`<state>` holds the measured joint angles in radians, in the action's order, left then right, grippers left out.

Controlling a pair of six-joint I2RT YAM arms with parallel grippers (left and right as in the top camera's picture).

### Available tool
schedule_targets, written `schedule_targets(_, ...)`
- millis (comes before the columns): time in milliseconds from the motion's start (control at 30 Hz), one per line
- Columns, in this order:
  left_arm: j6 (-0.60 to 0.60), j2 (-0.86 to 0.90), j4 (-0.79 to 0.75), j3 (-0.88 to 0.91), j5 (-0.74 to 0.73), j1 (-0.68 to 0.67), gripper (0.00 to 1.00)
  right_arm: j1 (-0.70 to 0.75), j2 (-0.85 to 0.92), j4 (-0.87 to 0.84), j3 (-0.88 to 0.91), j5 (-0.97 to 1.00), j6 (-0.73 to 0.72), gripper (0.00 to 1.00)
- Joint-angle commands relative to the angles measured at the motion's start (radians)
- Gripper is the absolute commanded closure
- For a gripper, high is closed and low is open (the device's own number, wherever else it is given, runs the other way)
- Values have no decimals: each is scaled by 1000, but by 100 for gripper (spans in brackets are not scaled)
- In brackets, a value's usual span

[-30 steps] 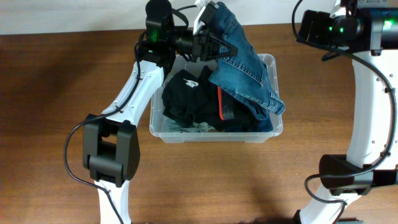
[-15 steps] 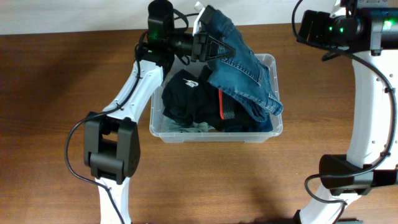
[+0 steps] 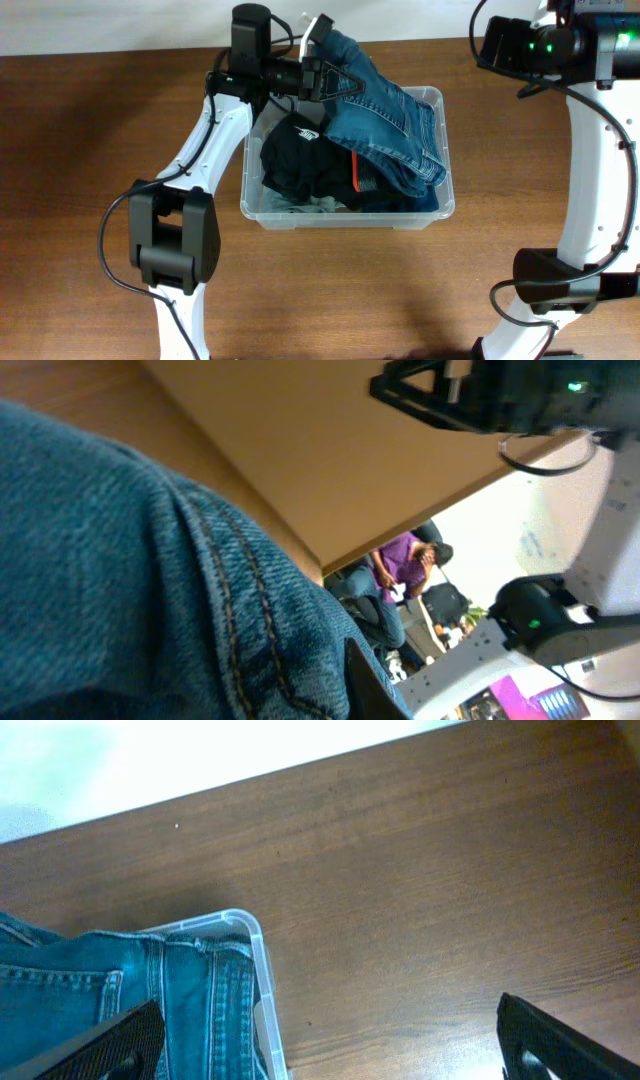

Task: Pack container
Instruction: 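Lower the blue jeans into the bin and release with the left gripper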

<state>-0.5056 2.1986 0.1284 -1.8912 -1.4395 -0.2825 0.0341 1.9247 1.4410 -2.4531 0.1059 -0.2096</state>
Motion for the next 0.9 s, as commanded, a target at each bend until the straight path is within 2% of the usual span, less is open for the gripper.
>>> schedule_targets(0,167,-14,122,-23,137,-3,99,6,-3,0,-2,11,-4,2)
schedule_targets(100,299,-39,323,-23,337,-3,99,6,-3,0,-2,11,-4,2)
schedule_targets(200,450,-98,557,-23,656,-8,99,6,-3,0,-2,11,-4,2)
schedule_targets(267,488,-137,655,-23,836,-16,99,6,-3,0,-2,11,-4,2)
schedule_targets(367,503,-188,744,-23,1009,-21,99,6,-3,0,-2,11,-4,2)
schedule_targets(633,503,-206,895,-23,1222,-21,99,6,-3,0,-2,11,-4,2)
schedule_targets(867,503,-206,960,-23,1247,-22,99,6,-3,0,-2,11,-4,2)
